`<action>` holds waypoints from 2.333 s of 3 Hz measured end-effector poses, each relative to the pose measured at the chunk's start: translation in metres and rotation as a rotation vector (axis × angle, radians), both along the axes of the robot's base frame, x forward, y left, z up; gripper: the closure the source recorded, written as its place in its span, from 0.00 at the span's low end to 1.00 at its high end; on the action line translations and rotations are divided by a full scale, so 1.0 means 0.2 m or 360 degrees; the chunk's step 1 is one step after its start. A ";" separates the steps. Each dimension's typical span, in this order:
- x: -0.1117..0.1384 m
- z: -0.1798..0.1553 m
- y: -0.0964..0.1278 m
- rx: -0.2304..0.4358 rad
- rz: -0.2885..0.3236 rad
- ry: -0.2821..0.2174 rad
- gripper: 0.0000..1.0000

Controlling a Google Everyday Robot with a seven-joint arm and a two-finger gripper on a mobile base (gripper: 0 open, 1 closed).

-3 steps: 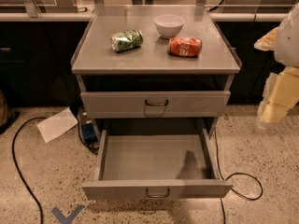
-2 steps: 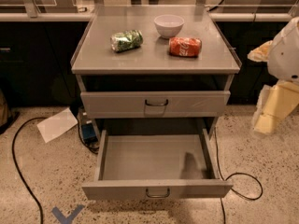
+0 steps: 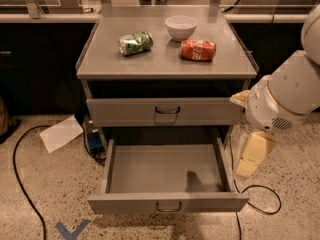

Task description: Close middle drawer

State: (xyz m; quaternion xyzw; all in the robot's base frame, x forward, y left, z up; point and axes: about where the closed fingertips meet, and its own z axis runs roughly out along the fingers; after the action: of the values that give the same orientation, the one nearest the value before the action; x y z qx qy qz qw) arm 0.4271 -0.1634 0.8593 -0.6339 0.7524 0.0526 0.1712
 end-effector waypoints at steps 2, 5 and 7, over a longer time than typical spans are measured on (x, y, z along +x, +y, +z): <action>-0.01 -0.03 0.01 0.0034 -0.0014 0.0011 0.00; -0.08 -0.76 0.14 0.0151 0.0024 0.0184 0.00; -0.01 -0.95 0.18 0.0152 0.0028 0.0164 0.00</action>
Offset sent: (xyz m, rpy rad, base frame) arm -0.0035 0.0041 -0.0217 0.0600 0.0259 -0.0243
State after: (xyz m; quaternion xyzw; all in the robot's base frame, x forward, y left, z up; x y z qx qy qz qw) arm 0.4248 -0.1272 0.6684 -0.6279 0.7513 0.1225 0.1620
